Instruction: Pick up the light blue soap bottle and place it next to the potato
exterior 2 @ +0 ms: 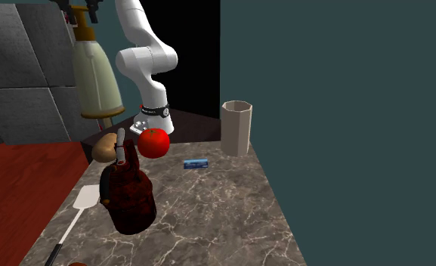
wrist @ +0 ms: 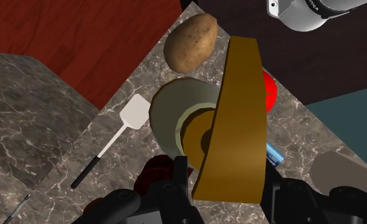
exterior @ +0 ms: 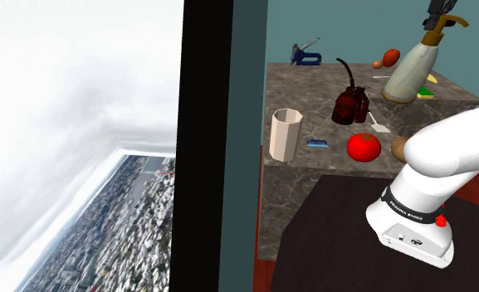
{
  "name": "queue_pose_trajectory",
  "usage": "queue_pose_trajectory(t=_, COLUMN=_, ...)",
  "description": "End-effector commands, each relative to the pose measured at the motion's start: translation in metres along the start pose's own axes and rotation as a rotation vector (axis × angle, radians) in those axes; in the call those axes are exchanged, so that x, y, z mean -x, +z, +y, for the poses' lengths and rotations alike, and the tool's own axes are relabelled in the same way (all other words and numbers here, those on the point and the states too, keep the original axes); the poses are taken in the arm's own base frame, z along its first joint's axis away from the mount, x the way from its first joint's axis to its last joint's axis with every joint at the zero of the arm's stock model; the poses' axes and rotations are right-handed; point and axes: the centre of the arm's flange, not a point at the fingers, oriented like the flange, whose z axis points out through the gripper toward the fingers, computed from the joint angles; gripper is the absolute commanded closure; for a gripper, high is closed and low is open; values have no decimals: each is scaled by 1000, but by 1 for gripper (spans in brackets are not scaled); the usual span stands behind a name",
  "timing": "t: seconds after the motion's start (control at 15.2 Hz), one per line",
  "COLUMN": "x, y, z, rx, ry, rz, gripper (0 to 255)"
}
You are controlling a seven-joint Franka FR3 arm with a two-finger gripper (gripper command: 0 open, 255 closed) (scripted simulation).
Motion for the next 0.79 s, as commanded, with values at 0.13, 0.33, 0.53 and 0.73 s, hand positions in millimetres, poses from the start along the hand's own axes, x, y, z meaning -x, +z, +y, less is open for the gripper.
queue_pose_trajectory(t=0.13, x=-1, y=20, z=0, rx=0, ry=0, rz=1, gripper=255)
queue_pose_trajectory(t=0.33, x=-1, y=36, z=1, rx=0, ry=0, rz=1, gripper=255)
queue_pose_trajectory(t=0.53, x=-2, y=52, z=1, rx=0, ry=0, rz=1, gripper=255)
queue_pose_trajectory(t=0.73, x=-2, y=68, z=2, rx=0, ry=0, rz=1, gripper=255)
